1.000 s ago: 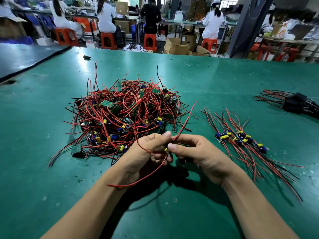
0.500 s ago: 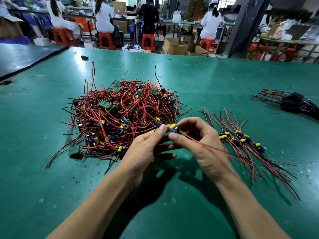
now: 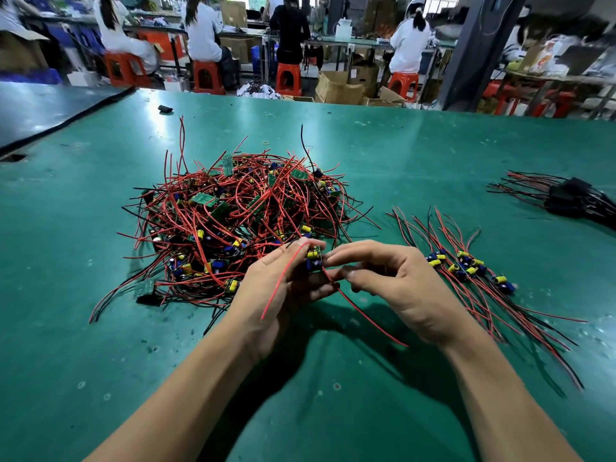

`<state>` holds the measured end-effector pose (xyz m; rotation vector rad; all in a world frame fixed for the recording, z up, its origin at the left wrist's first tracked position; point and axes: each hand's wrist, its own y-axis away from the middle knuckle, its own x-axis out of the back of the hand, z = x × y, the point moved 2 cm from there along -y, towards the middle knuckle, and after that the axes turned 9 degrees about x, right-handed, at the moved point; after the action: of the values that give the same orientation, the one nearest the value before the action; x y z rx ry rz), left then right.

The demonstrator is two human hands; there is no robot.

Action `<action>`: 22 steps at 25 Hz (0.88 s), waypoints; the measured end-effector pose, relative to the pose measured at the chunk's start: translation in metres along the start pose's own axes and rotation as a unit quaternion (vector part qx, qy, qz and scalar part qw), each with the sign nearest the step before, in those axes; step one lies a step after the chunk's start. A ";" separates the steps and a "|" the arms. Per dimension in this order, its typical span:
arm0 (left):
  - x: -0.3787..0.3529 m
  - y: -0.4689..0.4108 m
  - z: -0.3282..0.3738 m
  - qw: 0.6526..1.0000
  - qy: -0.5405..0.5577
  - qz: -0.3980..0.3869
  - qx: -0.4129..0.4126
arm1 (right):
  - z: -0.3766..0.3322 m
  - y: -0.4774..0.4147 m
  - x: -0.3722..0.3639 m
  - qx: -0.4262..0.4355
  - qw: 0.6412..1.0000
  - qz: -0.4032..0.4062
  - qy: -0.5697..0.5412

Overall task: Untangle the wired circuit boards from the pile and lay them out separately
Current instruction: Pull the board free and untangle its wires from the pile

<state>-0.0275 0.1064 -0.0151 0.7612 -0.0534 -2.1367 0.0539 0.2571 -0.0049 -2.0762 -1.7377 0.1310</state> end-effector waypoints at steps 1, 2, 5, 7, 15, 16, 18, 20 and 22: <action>0.000 0.001 0.000 1.000 -0.009 -0.001 -0.002 | 0.001 0.000 0.000 -0.013 1.000 0.017 -0.013; 0.000 0.002 0.000 1.000 -0.025 -0.003 -0.001 | 0.002 -0.001 0.000 -0.027 0.999 0.036 -0.021; -0.001 0.004 -0.004 0.995 -0.094 -0.020 0.005 | 0.008 -0.001 -0.006 -0.056 0.997 0.037 -0.026; -0.001 0.004 -0.007 0.992 -0.120 -0.027 0.014 | 0.010 -0.001 -0.010 -0.070 0.997 0.024 -0.012; -0.004 0.009 -0.011 0.983 -0.160 -0.068 0.052 | 0.010 0.000 -0.007 -0.079 0.993 0.061 -0.070; -0.005 0.009 -0.010 0.984 -0.153 -0.076 0.050 | 0.011 0.000 -0.006 -0.083 0.991 0.076 -0.077; -0.005 0.010 -0.010 0.985 -0.143 -0.084 0.044 | 0.013 0.000 -0.004 -0.095 0.984 0.104 -0.105; -0.006 0.011 -0.010 0.985 -0.145 -0.079 0.047 | 0.014 0.000 -0.007 -0.114 0.976 0.122 -0.140; -0.006 0.011 -0.009 0.983 -0.162 -0.068 0.050 | 0.015 -0.001 -0.010 -0.133 0.972 0.125 -0.150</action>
<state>-0.0122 0.1057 -0.0168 0.4782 -0.2910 -2.3853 0.0461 0.2518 -0.0205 -2.5839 -1.7282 0.3194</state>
